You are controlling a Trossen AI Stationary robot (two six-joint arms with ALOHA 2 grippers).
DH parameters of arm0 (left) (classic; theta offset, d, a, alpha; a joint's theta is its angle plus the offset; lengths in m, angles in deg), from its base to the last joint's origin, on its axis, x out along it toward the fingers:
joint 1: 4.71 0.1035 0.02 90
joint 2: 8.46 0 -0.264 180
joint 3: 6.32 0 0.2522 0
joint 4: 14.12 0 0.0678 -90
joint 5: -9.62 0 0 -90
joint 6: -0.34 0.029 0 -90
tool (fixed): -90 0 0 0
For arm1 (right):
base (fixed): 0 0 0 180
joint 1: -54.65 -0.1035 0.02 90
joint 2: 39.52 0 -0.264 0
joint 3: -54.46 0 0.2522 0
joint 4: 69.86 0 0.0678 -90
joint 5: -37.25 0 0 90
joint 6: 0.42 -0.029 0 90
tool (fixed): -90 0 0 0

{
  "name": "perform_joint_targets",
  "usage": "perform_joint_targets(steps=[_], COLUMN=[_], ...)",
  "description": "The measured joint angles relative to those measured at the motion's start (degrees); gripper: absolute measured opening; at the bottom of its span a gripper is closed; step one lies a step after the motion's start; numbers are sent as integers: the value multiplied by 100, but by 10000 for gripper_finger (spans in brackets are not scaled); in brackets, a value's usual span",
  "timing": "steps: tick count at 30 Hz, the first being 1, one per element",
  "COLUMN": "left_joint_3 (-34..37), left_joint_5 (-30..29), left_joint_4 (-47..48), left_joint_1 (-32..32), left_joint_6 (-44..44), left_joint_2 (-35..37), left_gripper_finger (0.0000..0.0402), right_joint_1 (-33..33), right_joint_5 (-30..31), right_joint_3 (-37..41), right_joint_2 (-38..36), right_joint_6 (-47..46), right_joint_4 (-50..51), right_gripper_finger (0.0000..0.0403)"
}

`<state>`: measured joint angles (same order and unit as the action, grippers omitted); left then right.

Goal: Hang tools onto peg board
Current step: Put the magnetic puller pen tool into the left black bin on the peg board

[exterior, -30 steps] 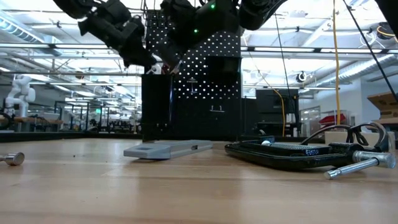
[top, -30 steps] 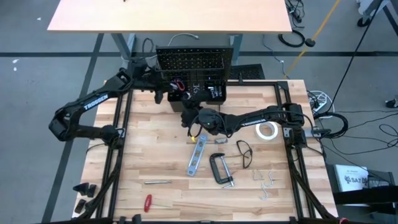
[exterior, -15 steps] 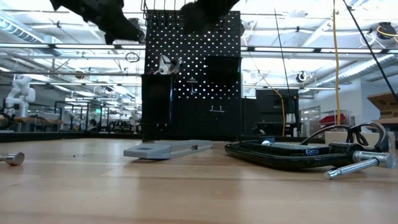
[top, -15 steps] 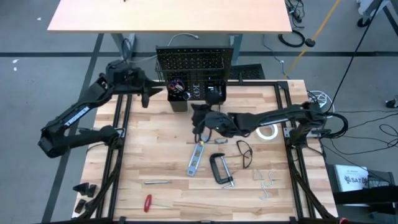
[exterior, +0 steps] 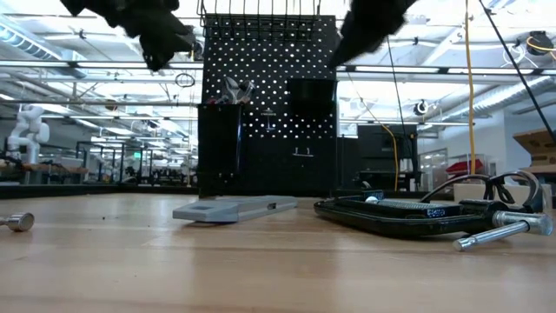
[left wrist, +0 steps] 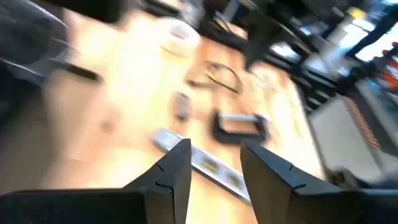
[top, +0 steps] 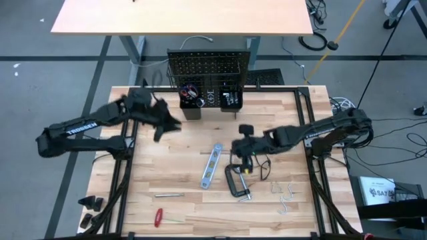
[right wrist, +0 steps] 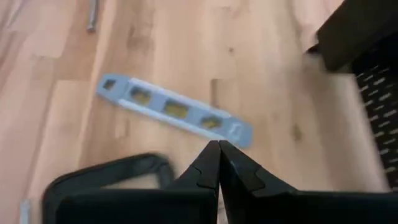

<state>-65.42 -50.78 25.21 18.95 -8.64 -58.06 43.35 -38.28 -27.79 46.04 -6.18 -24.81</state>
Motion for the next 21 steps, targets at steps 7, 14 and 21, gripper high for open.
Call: perform_joint_targets(steps=[7, 14, 21], left_joint_3=[730, 811, 811], left_joint_5=[-518, -1390, -2003], left_joint_4=[-777, -1047, -1308], left_joint_1=[-1878, -3348, -4436], left_joint_6=[-429, -1111, -1914], left_joint_2=[-8, -133, -789], left_gripper_finger=[132, 132, 132], right_joint_1=[-441, -605, -612], right_joint_5=[9, 42, 28], right_joint_3=[925, 1132, 1132], right_joint_2=[-191, -195, -160], right_joint_6=[-556, -499, -437], right_joint_4=[-986, -1819, -2524], right_gripper_finger=[0, 0, 0])
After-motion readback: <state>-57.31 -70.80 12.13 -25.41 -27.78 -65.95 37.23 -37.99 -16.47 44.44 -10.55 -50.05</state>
